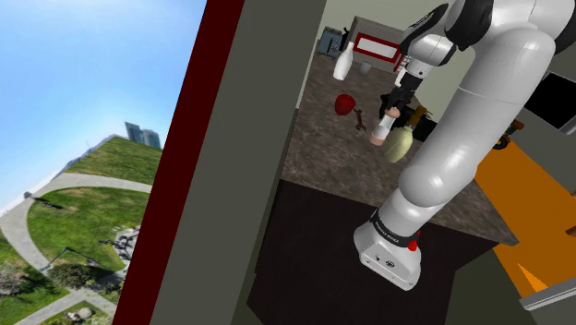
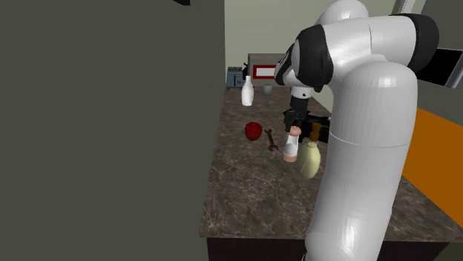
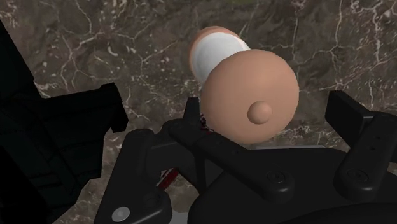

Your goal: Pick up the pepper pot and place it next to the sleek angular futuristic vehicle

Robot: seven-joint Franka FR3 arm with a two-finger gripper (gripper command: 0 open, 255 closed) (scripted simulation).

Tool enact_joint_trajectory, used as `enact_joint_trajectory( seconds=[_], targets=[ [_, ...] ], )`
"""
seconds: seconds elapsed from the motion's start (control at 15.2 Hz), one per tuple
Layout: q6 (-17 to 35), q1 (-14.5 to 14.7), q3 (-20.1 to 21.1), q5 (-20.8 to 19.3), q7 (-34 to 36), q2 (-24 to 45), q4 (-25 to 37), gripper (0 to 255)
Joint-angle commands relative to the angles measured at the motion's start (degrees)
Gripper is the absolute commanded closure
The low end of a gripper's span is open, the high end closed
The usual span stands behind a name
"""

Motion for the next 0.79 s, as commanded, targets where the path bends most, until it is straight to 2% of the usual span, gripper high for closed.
enact_joint_trajectory(
  seconds=[0.0, 0.2, 0.73],
  targets=[
    [-1.76, 0.12, -0.23, -0.73, 0.51, -0.69, 1.39, 0],
    [-6.81, 0.22, -0.70, -2.17, 1.51, -2.01, 5.73, 0],
    [-6.81, 0.22, -0.70, -2.17, 1.51, -2.01, 5.74, 0]
  ],
)
